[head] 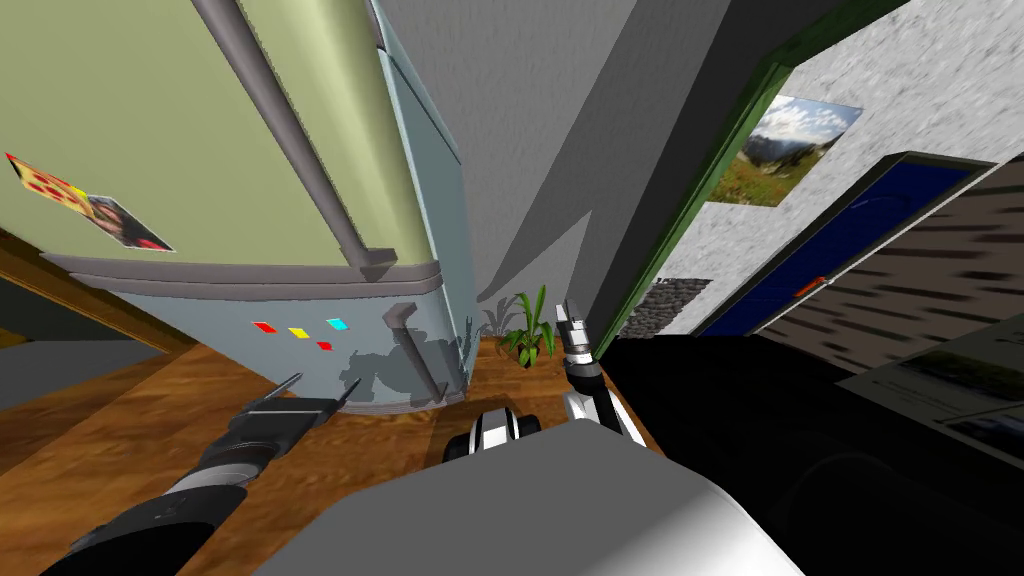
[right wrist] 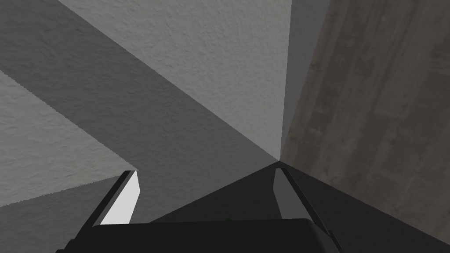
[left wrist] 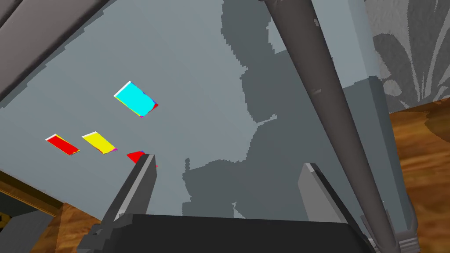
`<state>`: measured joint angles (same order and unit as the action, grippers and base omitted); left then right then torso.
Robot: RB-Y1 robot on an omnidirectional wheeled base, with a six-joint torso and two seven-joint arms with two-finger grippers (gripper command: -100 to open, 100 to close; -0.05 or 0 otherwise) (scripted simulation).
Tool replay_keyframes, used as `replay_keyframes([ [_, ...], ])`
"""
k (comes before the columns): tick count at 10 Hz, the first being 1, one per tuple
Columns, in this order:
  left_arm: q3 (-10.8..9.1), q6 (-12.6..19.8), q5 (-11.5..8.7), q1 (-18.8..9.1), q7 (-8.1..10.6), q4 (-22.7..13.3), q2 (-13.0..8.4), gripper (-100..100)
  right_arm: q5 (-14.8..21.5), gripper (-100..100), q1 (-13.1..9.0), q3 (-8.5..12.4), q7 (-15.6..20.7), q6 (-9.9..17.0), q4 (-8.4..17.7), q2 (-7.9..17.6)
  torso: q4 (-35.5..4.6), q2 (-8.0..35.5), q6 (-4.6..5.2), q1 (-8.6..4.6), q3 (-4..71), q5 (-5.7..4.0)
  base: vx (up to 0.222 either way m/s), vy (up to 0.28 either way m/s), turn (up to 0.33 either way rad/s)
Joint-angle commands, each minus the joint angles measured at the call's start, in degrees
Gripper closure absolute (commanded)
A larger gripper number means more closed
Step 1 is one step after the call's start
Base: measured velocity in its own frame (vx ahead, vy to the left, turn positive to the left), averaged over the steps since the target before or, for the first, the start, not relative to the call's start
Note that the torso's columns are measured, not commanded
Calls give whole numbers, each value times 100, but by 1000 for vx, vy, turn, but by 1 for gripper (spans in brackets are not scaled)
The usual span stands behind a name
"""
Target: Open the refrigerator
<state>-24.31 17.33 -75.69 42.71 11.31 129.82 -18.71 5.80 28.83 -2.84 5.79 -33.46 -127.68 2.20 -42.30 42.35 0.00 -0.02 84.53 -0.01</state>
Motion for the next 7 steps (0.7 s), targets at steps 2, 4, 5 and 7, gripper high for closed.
replay_keyframes([
  [2,185,-113,123,-394,-67,-440,76,-100,0,0,0,0,0,0,0,0,2,-9,0,-1,5,1,137,-120,-114],
  [4,284,-172,177,-584,-103,-658,121,-100,0,0,1,0,0,0,0,0,5,-16,-1,-6,11,-1,157,-127,-85],
  [5,254,-157,143,-524,-99,-596,97,-100,0,0,1,0,0,0,0,0,3,-8,0,2,6,0,67,-50,-14],
  [7,227,-148,144,-521,-87,-586,88,-100,0,0,0,1,0,0,0,1,-3,6,-1,28,-6,9,86,-10,-4],
])
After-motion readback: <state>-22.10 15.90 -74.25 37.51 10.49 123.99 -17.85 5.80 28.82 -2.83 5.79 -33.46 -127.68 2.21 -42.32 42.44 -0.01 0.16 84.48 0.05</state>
